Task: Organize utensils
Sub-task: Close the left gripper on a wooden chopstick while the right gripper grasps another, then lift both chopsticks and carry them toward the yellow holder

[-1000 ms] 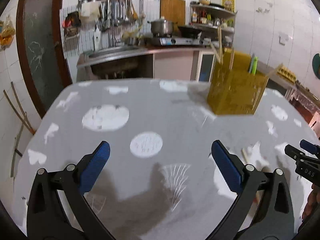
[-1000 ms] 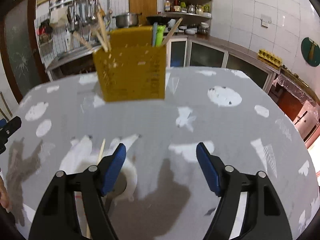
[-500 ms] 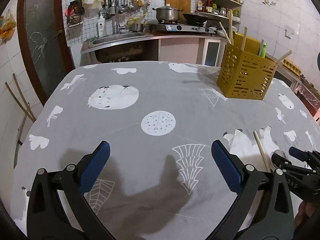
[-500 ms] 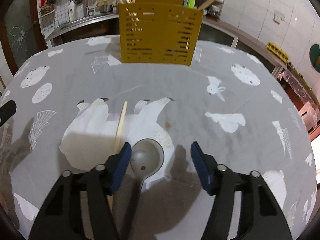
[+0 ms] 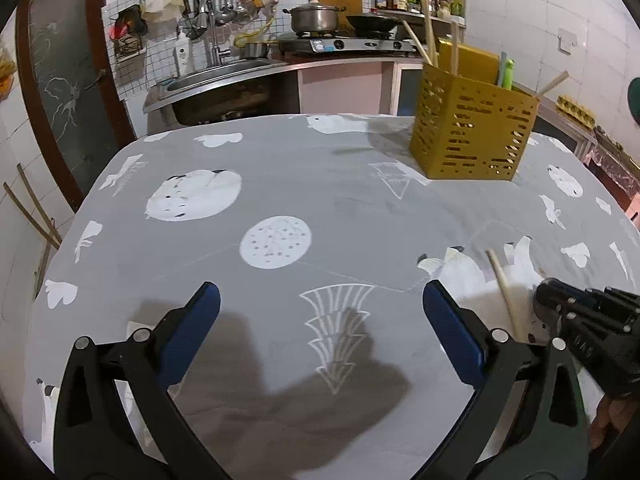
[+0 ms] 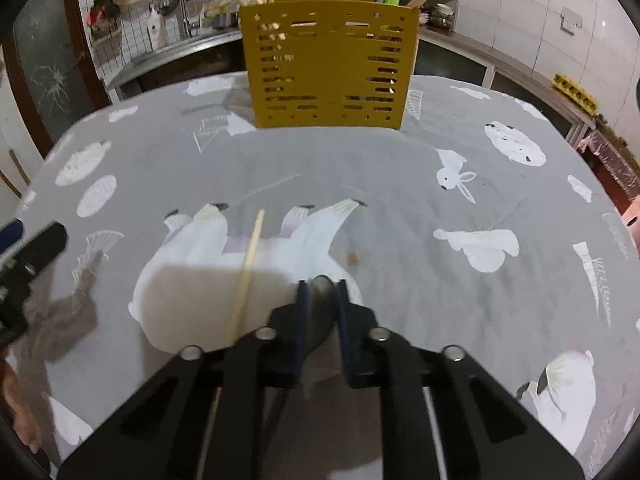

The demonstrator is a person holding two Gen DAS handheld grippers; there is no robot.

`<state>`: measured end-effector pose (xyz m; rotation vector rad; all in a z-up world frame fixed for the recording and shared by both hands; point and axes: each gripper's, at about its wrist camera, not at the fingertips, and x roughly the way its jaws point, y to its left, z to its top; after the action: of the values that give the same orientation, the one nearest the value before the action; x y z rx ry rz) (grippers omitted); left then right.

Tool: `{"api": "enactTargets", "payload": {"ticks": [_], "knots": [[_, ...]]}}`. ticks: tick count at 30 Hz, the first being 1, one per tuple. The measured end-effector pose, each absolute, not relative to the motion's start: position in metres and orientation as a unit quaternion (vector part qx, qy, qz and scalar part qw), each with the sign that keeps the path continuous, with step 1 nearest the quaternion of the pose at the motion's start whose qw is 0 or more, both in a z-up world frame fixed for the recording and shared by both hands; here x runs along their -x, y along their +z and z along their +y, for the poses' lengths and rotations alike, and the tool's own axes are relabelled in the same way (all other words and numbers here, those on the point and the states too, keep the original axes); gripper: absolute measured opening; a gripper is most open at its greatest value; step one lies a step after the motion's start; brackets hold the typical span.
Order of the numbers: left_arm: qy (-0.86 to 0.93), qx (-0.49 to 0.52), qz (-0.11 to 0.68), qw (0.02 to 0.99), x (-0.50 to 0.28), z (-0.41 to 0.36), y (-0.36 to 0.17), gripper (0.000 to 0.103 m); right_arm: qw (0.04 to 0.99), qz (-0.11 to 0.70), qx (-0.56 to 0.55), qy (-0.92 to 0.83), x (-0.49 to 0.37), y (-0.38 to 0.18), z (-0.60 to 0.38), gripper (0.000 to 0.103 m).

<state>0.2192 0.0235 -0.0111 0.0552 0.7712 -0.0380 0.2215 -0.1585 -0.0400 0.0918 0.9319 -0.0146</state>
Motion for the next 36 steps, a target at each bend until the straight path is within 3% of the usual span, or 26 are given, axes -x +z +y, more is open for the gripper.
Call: {"api": "enactTargets", "payload": {"ticks": [24, 27, 31, 36], "knots": [[-0.077, 0.0, 0.435, 0.897, -0.252, -0.087, -0.037, 0.095, 0.903, 0.426, -0.053, -0.007, -0.253, -0.033, -0.282, 0.007], [-0.089, -0.008, 0.444, 0.892, -0.254, -0.103, -0.041, 0.083, 0.903, 0.425, -0.058, -0.003, -0.256, -0.035, -0.287, 0.007], [-0.105, 0.005, 0.473, 0.875, -0.26, -0.113, -0.048, 0.058, 0.905, 0.422, -0.064, 0.004, -0.259, -0.038, -0.292, 0.007], [-0.102, 0.0, 0.485, 0.869, -0.269, -0.122, -0.051, 0.042, 0.906, 0.418, -0.069, 0.01, -0.263, -0.038, -0.294, 0.007]]}}
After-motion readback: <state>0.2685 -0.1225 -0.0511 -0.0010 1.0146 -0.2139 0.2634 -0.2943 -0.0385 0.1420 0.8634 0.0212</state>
